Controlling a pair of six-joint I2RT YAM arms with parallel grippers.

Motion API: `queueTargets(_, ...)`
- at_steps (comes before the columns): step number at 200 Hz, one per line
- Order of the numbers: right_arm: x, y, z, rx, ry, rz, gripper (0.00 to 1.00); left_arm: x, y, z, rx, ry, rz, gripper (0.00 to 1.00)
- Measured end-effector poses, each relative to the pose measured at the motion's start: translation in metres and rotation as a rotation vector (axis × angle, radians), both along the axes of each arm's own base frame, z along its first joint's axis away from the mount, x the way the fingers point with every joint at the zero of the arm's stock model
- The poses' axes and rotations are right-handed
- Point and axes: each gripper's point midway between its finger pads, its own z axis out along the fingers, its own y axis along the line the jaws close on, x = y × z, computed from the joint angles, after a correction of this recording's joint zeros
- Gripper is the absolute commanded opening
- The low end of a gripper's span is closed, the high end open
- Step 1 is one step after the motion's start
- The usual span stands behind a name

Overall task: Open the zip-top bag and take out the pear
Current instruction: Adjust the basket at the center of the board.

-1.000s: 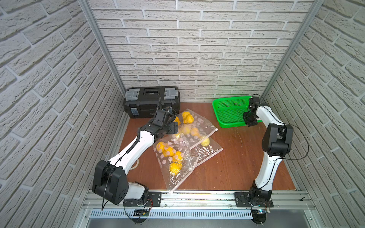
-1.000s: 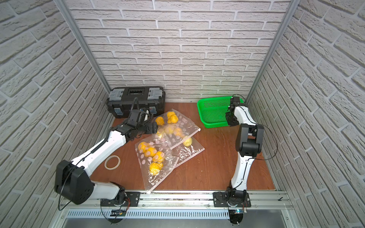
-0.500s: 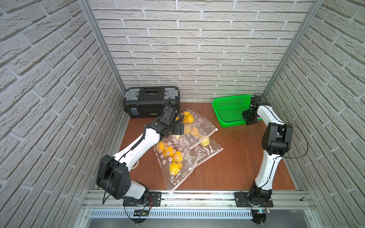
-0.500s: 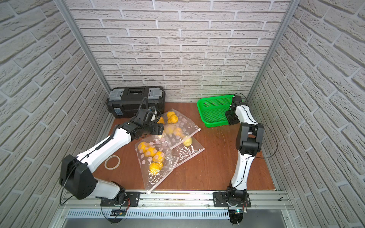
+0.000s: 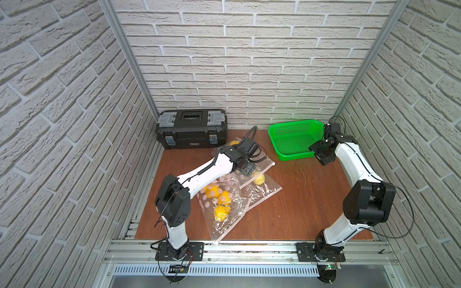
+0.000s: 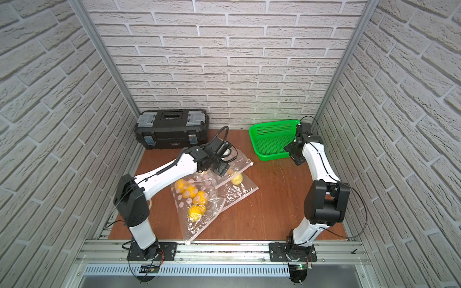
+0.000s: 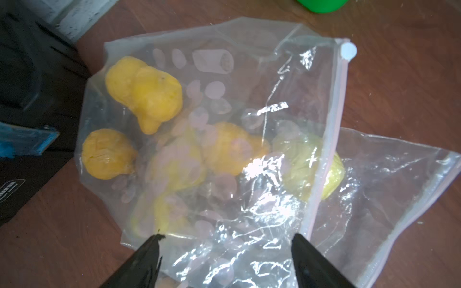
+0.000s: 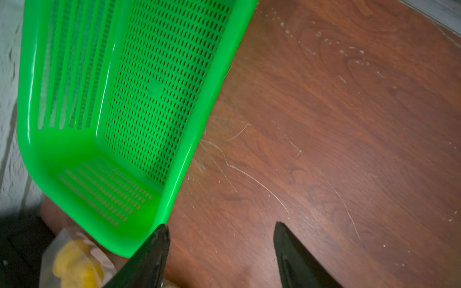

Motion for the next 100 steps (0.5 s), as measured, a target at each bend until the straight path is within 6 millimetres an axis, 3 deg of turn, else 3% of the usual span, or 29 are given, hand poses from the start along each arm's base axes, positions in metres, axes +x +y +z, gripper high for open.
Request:
queueTargets(41,-0.025,0.039,-0.015,0.021,0.021,0.237,0.68,-0.010,-0.015,-0.036,0.196,0.010,-0.106,0.95)
queueTargets(100,-0.046,0.056,-0.036,0.077,0.036,0.344,0.68,-0.020,-0.017,-0.040,0.296,-0.006,-0.182,0.98)
